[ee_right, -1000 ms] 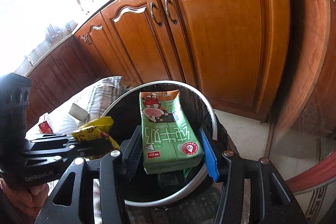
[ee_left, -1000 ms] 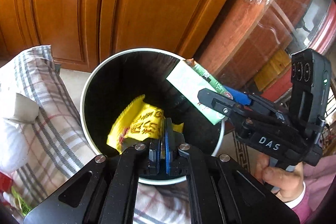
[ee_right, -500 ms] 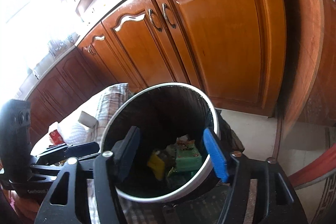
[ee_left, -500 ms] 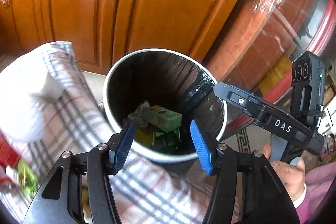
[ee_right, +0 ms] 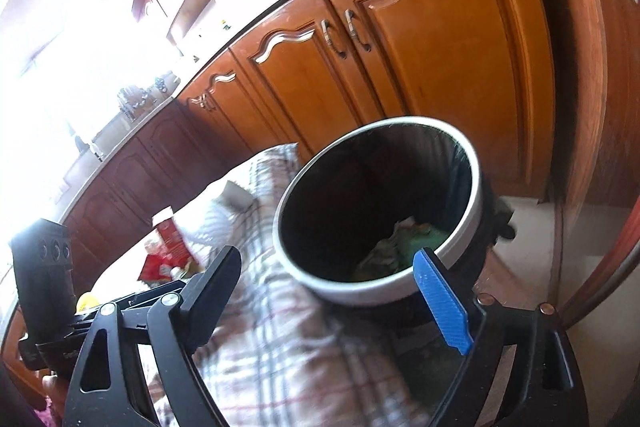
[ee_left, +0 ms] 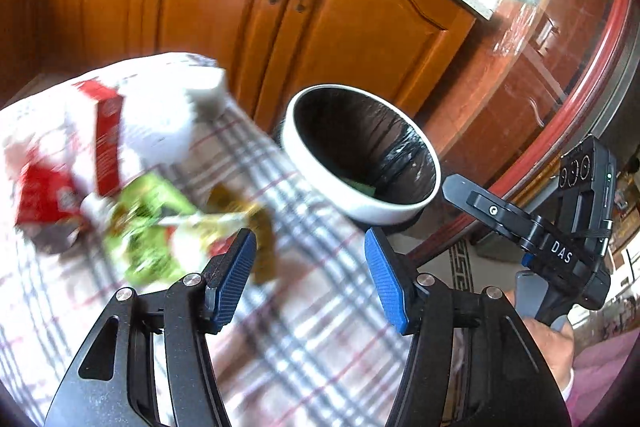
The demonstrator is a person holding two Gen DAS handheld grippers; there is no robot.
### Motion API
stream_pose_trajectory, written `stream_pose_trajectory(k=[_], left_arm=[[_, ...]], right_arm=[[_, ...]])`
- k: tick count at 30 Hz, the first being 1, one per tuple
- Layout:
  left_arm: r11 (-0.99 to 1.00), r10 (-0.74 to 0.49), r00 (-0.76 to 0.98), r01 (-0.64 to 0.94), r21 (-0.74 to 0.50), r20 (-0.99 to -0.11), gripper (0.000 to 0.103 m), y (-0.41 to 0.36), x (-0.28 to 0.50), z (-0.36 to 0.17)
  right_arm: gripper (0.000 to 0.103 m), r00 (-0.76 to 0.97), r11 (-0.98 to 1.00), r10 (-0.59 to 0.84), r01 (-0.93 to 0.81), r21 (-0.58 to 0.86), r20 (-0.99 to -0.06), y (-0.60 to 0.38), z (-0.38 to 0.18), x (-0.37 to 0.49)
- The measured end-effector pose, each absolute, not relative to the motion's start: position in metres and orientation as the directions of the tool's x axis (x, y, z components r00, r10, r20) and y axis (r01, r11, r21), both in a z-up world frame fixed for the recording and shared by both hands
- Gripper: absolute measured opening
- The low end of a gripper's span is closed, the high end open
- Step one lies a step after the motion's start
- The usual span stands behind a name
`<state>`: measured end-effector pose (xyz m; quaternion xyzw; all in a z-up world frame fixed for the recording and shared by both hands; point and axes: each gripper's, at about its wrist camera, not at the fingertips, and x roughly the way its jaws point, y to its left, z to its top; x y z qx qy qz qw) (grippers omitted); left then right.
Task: Collect trash
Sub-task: 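Move both open grippers back over the table toward the red packet, then grasp the red packet with the left gripper while the right grasps a gold wrapper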
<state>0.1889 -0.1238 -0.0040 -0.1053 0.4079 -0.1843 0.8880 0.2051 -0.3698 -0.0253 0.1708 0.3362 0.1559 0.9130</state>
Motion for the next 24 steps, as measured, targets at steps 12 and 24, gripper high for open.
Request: stream_pose_trajectory(k=[12,24], left_arm=[[0.919,-0.357,0.638,0.108,-0.380,-0.682,0.057,-0.050,0.147,-0.019],[0.922,-0.294,0.659,0.007,-0.386,-0.692,0.057,-0.001,0.132,-0.031]], right_arm=[[0.090,0.656,0.875,0.466,-0.245,0.417,-0.594,-0.311,-0.041,0.176],[0.090,0.592,0.865,0.500,-0.317,0.388,-0.631,-0.265,-0.052,0.178]])
